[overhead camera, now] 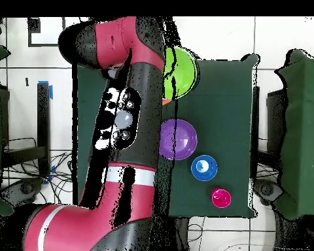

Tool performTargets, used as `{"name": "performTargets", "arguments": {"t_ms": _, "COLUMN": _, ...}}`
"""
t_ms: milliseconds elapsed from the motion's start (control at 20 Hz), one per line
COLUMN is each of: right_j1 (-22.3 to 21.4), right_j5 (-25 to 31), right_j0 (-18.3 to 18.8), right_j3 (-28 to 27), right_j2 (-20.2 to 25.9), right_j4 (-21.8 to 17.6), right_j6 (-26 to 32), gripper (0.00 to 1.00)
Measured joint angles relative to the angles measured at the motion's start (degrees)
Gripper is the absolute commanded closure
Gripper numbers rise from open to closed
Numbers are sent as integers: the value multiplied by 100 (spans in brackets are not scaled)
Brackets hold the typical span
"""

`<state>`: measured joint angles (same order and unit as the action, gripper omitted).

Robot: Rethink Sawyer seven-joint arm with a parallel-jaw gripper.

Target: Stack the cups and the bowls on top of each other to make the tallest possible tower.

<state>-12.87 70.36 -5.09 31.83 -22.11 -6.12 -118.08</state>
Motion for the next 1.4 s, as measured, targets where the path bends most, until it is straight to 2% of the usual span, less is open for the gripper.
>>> {"name": "performTargets", "arguments": {"t_ms": 350, "right_j1": 253, "right_j5": -2, "right_j0": -128, "right_j3": 0, "right_j2": 1, "right_j4": 146, "right_j6": -464, "gripper": 100}}
{"name": "performTargets", "arguments": {"t_ms": 1000, "right_j1": 548, "right_j5": -2, "right_j0": -139, "right_j3": -142, "right_j2": -3, "right_j4": 238, "right_j6": -542, "gripper": 100}}
{"name": "performTargets", "arguments": {"t_ms": 1400, "right_j1": 1046, "right_j5": -5, "right_j0": -31, "right_j3": -771, "right_j2": -3, "right_j4": 407, "right_j6": -542, "gripper": 100}}
